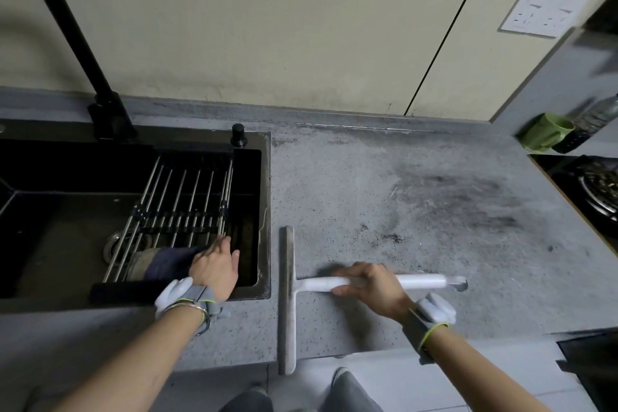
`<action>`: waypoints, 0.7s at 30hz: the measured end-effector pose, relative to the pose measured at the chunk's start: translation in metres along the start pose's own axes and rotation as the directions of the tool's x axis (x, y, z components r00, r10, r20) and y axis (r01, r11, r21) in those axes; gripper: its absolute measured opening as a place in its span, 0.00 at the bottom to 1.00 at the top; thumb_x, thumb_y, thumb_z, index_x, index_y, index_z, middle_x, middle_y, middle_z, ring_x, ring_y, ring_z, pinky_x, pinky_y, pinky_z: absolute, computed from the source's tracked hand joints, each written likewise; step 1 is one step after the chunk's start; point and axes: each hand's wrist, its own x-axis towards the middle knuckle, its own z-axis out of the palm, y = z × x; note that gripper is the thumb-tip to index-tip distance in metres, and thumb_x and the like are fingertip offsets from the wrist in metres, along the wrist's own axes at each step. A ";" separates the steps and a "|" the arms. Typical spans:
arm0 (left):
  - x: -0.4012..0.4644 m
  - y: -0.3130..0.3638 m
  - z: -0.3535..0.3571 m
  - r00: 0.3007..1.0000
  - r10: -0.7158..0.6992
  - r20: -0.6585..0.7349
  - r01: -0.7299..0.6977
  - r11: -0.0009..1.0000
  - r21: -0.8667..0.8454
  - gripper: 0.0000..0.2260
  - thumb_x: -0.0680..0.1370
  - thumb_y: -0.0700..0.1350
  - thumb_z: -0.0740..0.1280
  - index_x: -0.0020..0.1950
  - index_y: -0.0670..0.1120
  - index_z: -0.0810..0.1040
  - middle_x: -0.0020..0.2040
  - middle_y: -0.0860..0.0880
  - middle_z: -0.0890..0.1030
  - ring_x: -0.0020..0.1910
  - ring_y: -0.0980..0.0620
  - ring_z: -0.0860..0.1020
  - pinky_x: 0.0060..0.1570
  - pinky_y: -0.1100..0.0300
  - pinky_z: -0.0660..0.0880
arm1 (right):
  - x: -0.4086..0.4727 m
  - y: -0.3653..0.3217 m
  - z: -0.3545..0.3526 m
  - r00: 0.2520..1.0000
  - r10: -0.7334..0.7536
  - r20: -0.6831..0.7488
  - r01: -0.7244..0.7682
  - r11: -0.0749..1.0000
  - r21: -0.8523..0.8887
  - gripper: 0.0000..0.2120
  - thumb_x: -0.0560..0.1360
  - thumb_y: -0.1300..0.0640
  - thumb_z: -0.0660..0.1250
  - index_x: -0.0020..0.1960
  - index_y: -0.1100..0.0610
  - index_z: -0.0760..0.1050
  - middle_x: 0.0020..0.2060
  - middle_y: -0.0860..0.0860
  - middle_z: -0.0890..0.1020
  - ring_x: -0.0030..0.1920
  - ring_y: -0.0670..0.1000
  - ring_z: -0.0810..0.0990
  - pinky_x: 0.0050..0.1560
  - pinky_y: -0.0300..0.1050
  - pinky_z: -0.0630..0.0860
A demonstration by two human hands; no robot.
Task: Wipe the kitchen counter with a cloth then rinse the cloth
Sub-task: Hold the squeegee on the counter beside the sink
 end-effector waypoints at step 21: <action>0.023 -0.003 -0.001 0.997 -0.036 0.070 0.043 0.992 -0.116 0.23 0.83 0.51 0.50 0.76 0.45 0.55 0.78 0.49 0.56 0.75 0.51 0.58 0.70 0.54 0.57 | -0.051 0.087 -0.068 0.954 0.277 -0.112 -0.267 0.959 0.097 0.14 0.67 0.47 0.74 0.52 0.43 0.80 0.44 0.42 0.83 0.40 0.51 0.82 0.40 0.45 0.75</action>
